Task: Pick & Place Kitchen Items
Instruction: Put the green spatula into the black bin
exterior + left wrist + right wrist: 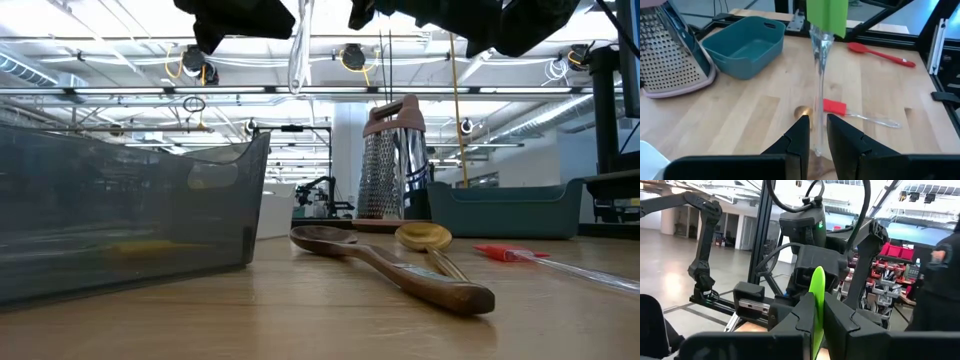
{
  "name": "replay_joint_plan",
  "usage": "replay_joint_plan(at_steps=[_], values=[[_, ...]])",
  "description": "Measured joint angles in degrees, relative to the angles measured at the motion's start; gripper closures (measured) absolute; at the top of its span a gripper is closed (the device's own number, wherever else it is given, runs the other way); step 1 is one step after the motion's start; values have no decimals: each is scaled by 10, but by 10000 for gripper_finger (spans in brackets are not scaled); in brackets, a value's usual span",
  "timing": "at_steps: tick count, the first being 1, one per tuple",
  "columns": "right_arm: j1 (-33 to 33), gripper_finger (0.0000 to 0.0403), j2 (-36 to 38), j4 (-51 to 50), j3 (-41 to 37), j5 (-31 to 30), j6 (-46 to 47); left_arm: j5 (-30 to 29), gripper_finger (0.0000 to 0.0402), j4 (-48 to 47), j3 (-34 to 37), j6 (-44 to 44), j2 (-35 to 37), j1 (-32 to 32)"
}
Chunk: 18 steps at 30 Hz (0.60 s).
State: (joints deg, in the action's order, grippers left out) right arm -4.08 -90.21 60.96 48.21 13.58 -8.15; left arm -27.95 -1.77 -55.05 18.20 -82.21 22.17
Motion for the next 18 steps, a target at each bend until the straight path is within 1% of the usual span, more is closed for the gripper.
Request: replay_joint_plan(at_steps=[5,8,11,13,15,18], values=[[0,389,0,-5,0,-1,0,0,330,0,0,-14,0,0],[0,389,0,9,0,-5,0,0,330,5,0,-17,0,-2],[0,389,0,23,0,-30,0,3,329,16,0,-31,0,-11],[0,389,0,19,0,-47,0,25,329,16,0,-39,0,-18],[0,389,0,18,0,-48,0,46,329,18,0,-43,0,-24],[0,389,0,24,0,-47,-2,55,329,26,0,-44,-7,-34]])
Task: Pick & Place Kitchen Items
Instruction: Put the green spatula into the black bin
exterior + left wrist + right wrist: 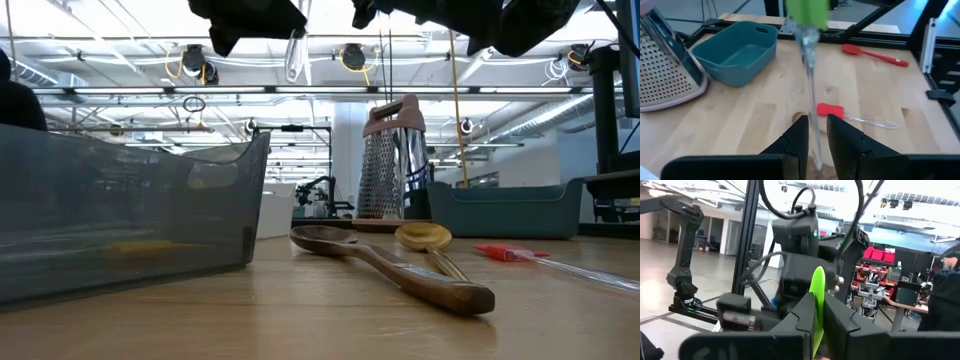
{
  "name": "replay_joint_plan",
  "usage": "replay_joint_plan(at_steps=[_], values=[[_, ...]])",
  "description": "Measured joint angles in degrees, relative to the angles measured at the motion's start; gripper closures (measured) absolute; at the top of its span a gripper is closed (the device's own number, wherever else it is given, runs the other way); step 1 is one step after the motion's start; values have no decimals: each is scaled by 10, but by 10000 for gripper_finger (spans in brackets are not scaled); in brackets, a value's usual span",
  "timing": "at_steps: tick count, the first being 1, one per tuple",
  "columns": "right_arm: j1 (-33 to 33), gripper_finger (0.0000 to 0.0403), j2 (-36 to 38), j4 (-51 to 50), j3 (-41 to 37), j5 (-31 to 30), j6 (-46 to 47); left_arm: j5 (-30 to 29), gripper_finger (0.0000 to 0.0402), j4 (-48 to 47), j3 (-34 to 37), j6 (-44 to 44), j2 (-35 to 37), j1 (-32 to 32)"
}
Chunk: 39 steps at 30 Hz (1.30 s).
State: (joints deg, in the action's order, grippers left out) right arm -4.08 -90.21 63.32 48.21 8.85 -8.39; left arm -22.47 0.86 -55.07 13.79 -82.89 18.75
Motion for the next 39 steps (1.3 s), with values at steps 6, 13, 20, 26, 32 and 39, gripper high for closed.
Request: replay_joint_plan(at_steps=[6,13,20,26,32,39], values=[[0,389,0,17,0,-1,-9,1,329,18,0,-1,-20,-19],[0,389,0,6,0,-1,-13,0,334,21,0,14,-28,-22],[0,373,0,-1,0,-1,-13,0,392,18,0,16,-28,-17],[0,330,0,-8,0,-1,-13,0,395,18,0,15,-28,-14],[0,293,0,17,0,0,-13,-1,395,5,0,16,-28,-14],[0,281,0,34,0,0,-13,-1,392,3,0,16,-28,-14]])
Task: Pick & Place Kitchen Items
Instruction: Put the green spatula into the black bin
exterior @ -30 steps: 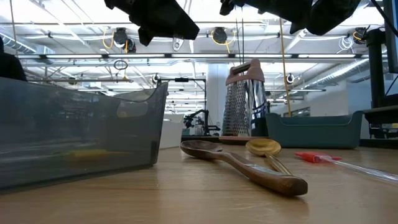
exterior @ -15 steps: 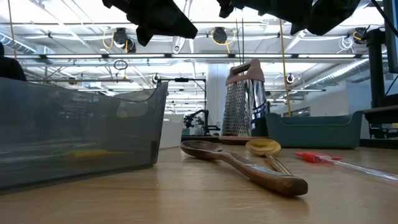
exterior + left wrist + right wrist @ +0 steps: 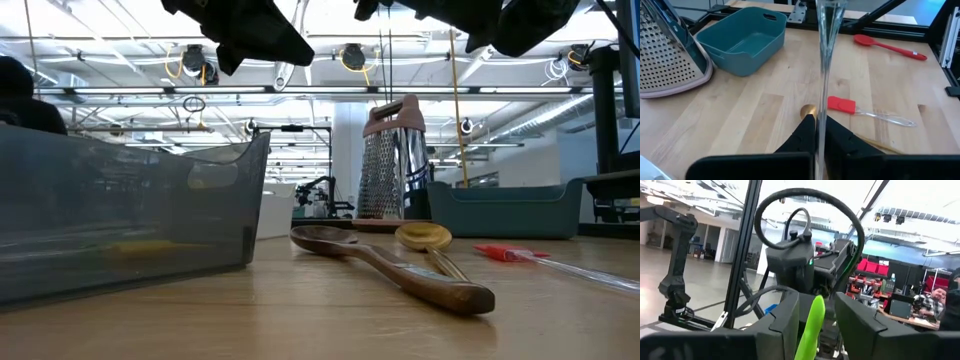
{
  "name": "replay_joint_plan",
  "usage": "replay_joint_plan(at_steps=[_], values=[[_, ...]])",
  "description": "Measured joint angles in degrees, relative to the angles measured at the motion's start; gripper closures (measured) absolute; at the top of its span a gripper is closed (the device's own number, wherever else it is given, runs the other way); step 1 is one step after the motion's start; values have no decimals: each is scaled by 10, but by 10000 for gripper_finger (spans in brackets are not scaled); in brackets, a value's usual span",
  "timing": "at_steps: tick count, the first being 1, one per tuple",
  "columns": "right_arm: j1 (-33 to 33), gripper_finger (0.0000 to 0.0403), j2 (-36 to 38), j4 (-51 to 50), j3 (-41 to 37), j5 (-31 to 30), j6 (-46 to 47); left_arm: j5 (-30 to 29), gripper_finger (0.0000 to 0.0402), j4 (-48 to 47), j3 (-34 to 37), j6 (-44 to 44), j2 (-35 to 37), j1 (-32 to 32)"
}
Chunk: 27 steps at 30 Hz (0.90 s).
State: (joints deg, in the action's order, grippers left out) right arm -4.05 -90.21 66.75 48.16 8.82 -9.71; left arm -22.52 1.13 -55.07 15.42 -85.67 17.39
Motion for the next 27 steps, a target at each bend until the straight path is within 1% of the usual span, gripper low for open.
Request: replay_joint_plan(at_steps=[3,5,8,11,13,15,27], values=[[0,288,0,-5,0,0,-2,0,397,0,0,0,0,0],[0,302,0,-4,0,0,-2,0,393,0,0,0,0,0],[0,334,0,-4,0,0,-7,0,392,0,0,-2,0,0],[0,380,0,-5,0,0,-16,-3,397,1,0,-5,0,0],[0,395,0,-13,0,0,-17,-15,394,2,0,-6,0,0],[0,393,1,-22,1,0,-11,-24,393,2,0,-7,0,0],[0,400,1,-78,1,0,10,-30,396,3,1,-8,0,0]])
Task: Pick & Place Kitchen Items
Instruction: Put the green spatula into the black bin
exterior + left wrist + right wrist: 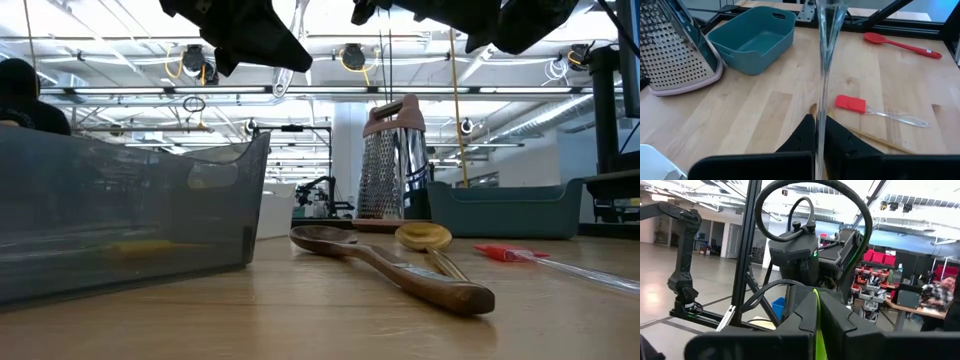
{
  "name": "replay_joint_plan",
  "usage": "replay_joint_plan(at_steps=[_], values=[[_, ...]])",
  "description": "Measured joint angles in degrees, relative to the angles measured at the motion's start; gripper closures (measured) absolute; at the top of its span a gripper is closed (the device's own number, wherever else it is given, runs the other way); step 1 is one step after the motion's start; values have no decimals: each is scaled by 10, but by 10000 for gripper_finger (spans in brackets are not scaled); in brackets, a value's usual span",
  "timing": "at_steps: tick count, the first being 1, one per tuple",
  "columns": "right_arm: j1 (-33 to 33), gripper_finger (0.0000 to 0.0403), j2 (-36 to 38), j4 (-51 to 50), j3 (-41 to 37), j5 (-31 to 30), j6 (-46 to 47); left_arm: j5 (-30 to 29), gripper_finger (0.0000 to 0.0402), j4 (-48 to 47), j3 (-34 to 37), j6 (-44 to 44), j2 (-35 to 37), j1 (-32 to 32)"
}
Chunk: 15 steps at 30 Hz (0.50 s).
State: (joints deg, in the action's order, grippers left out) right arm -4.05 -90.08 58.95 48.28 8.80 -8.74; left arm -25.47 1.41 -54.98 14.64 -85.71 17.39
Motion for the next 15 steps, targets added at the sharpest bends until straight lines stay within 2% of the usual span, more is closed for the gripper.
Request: replay_joint_plan(at_steps=[15], values=[[0,402,0,-36,0,-11,23,-1,395,3,0,-11,0,0]])
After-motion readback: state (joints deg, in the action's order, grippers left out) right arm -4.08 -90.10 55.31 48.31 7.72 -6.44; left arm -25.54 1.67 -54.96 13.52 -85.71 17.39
